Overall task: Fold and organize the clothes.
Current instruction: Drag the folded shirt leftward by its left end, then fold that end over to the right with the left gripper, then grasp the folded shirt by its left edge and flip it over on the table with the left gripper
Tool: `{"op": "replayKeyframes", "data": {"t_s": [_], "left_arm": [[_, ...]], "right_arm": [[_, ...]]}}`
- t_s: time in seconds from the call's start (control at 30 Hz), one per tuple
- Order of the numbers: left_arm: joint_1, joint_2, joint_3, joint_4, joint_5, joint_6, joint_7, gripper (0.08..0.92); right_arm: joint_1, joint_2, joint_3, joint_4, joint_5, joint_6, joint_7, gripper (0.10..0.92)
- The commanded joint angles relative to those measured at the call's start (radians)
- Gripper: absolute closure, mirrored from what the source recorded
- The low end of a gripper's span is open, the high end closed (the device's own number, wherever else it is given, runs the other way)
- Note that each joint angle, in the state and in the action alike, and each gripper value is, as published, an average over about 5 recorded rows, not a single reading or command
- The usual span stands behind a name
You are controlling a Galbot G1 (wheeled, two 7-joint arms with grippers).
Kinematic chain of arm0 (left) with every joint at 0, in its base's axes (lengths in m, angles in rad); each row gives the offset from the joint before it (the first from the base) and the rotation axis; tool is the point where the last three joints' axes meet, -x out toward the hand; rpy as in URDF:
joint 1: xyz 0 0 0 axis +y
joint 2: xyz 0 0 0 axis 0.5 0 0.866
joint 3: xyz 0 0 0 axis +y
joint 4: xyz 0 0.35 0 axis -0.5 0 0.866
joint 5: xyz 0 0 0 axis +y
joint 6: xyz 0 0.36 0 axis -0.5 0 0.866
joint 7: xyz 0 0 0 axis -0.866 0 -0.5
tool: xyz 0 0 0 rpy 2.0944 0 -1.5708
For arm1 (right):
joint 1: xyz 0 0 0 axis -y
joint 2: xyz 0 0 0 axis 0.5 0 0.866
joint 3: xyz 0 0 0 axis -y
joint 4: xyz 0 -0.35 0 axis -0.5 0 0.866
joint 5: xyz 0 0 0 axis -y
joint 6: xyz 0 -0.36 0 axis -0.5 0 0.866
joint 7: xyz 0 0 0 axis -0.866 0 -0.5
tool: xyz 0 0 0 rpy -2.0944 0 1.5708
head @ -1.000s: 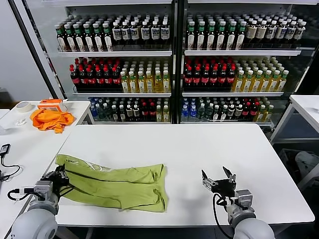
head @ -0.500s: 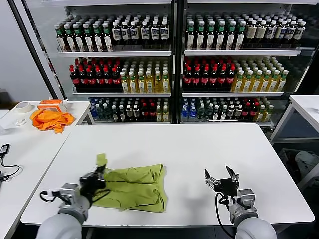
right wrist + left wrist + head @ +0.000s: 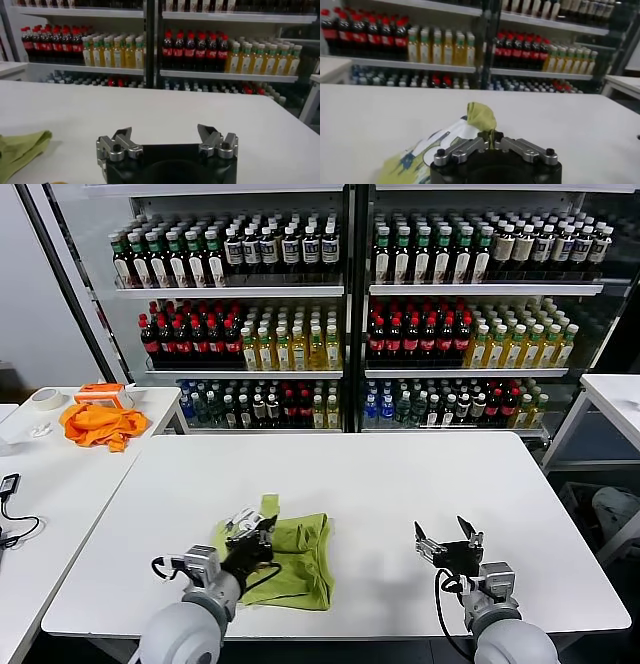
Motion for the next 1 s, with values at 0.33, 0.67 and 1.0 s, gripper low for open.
{"op": "replayKeyframes", "data": {"t_s": [0.33, 0.67, 1.0], "left_arm": [[-0.067, -0.153, 0.098, 0.048, -0.133, -0.048, -0.022, 0.783], [0.09, 0.095, -0.201, 0.051, 0.067, -0.087, 0.005, 0.497], [0.174, 0.044, -0.204, 0.167, 0.148, -0.091, 0.008, 0.215]], "right_arm": [[0.01, 0.003, -0.013, -0.004, 0.0, -0.001, -0.002, 0.203], [0.026, -0.002, -0.018, -0.008, 0.004, 0.003, -0.019, 0.203], [0.022, -0.009, -0.012, -0.013, 0.004, 0.01, -0.026, 0.203]]}}
